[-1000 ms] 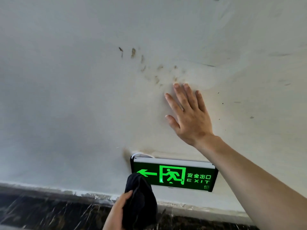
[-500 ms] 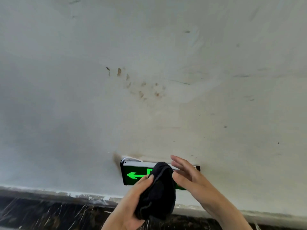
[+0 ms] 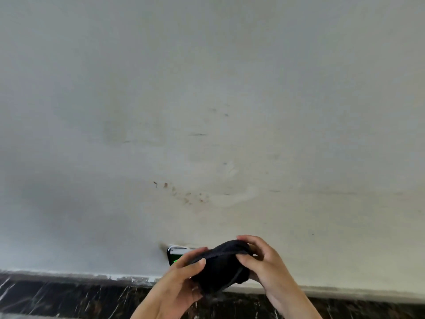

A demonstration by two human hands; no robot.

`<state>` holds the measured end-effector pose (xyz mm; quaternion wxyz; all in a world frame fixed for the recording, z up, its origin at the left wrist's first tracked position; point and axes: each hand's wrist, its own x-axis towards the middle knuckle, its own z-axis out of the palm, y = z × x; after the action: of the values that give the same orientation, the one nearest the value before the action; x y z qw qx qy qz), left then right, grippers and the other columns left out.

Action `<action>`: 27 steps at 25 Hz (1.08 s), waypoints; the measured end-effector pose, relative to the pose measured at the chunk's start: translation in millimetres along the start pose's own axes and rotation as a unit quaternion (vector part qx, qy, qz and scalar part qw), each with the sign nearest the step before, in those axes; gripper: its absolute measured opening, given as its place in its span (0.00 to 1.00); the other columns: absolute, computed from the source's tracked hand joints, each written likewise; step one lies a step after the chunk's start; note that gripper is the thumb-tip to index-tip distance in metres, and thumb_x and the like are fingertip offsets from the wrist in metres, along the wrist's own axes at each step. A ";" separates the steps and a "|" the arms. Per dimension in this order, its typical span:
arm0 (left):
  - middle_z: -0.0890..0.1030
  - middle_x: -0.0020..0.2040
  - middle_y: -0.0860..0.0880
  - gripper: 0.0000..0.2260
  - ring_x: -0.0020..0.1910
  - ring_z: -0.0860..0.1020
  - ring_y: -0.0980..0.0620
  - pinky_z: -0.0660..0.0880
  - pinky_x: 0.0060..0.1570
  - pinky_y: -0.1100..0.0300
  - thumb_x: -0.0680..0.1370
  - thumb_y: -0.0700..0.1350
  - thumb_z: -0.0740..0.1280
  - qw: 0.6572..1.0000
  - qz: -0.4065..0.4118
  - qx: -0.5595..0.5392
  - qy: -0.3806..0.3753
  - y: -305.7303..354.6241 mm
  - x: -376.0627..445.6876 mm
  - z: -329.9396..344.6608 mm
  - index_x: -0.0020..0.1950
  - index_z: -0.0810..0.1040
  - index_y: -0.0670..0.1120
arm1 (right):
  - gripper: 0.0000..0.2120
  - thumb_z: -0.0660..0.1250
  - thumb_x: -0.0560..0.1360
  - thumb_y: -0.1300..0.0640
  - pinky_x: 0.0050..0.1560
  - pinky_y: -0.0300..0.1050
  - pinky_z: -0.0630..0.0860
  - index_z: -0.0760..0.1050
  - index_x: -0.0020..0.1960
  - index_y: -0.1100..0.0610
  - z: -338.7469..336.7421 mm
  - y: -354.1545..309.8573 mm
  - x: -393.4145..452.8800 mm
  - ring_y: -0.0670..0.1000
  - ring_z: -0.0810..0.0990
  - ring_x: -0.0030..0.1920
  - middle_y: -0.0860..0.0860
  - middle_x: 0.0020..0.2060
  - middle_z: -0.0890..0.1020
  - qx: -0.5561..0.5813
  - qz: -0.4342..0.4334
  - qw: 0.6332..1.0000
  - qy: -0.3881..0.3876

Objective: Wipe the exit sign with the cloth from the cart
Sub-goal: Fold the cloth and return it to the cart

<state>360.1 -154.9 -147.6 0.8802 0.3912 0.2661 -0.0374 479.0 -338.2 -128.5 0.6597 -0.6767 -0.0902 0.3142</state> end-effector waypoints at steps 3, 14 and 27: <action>0.82 0.57 0.37 0.26 0.57 0.80 0.34 0.77 0.54 0.41 0.66 0.33 0.72 0.997 0.008 -0.033 0.067 40.6 -54.1 40.1 0.65 0.79 0.40 | 0.11 0.71 0.72 0.65 0.48 0.53 0.83 0.81 0.49 0.50 8.6 -50.9 -39.4 0.54 0.84 0.50 0.53 0.49 0.85 0.028 0.036 0.998 0.039; 0.84 0.41 0.35 0.14 0.38 0.83 0.40 0.83 0.36 0.53 0.72 0.20 0.65 0.985 0.132 0.038 0.105 86.0 -154.6 103.2 0.53 0.79 0.33 | 0.10 0.63 0.78 0.66 0.34 0.46 0.80 0.81 0.52 0.55 29.0 -154.8 -132.3 0.57 0.83 0.45 0.57 0.41 0.85 0.108 0.036 0.993 0.012; 0.86 0.47 0.39 0.12 0.39 0.86 0.42 0.81 0.33 0.54 0.76 0.28 0.68 0.929 0.215 -0.062 0.295 107.6 -245.0 -15.1 0.50 0.85 0.42 | 0.10 0.62 0.79 0.60 0.40 0.51 0.80 0.82 0.45 0.56 190.8 -161.2 -115.3 0.56 0.81 0.47 0.55 0.42 0.83 0.039 0.105 0.989 -0.095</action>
<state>173.3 -104.7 37.9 0.7718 0.3768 0.4250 0.2859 331.7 -222.2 72.9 0.6372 -0.6236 -0.0688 0.4476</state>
